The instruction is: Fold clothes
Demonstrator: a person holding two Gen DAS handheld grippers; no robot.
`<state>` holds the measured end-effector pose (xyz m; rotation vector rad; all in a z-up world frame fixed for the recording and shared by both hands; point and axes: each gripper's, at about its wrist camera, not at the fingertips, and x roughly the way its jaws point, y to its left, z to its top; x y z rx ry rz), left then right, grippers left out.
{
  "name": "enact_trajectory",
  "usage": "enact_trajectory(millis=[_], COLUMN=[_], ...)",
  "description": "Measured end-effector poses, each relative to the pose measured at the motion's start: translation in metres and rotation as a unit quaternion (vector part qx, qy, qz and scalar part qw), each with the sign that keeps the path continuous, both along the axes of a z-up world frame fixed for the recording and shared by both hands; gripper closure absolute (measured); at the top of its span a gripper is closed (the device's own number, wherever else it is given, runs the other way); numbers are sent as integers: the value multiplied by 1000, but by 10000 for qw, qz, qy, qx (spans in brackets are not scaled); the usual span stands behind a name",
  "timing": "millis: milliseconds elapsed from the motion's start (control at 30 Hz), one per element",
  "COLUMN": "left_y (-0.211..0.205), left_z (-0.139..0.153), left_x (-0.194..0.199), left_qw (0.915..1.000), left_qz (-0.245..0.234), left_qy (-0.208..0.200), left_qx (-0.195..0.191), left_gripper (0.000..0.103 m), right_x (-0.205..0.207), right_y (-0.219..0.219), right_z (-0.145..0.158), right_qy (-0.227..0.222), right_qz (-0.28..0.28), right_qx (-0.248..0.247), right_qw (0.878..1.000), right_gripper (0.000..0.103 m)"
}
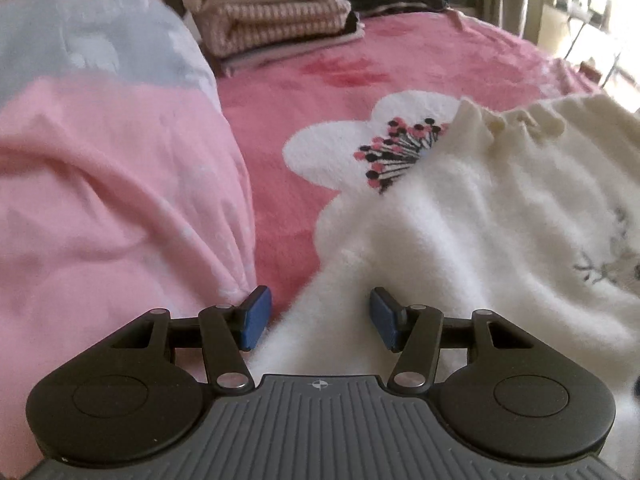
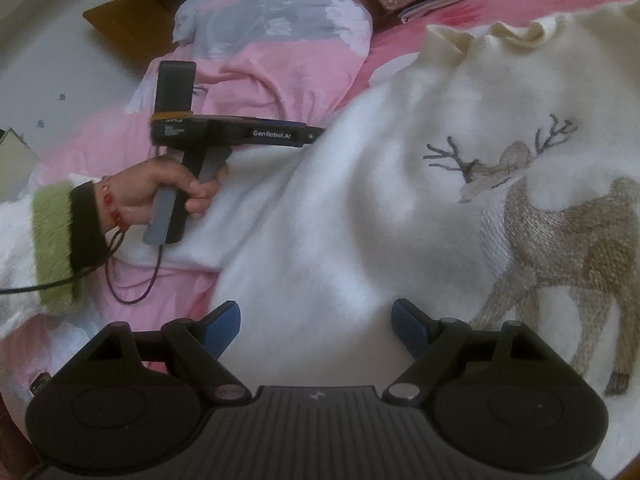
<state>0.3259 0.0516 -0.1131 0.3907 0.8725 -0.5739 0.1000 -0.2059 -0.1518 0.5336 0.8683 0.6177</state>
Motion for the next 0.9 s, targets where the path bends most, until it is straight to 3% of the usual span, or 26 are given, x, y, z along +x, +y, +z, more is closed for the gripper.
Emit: enact_trajectory(millis=[100, 167, 200, 267, 333, 367, 500, 800, 900], left_y=[8, 8, 7, 3, 0, 1, 7, -7, -5], left_z=[-3, -5, -5, -5, -2, 1, 11, -17, -6], left_x=[14, 13, 10, 3, -4, -7, -14, -19, -23], left_qw=[9989, 9988, 9990, 9993, 9996, 9995, 9971, 9898, 9903], left_qz=[80, 44, -12, -112, -69, 40, 405, 750, 716], left_qy=[360, 353, 302, 167, -89, -198, -625, -1094, -1120], left_qx=[-279, -327, -328, -324, -266, -247, -148, 517, 411], left_gripper=[45, 48, 52, 78, 91, 93, 93, 86, 69], right_x=[1, 1, 3, 2, 1, 2, 2, 7, 9], right_y=[0, -1, -1, -1, -2, -2, -2, 3, 4], right_z=[0, -1, -2, -1, -1, -1, -2, -5, -5], right_qy=[-3, -17, -28, -54, -65, -66, -69, -154, -164], right_qz=[46, 71, 79, 97, 87, 74, 35, 82, 121], right_qx=[47, 85, 94, 93, 114, 127, 152, 107, 85], right_qw=[10000, 9999, 9999, 9999, 9999, 9999, 9999, 9998, 9998], right_gripper=[15, 14, 13, 13, 13, 13, 13, 13, 13])
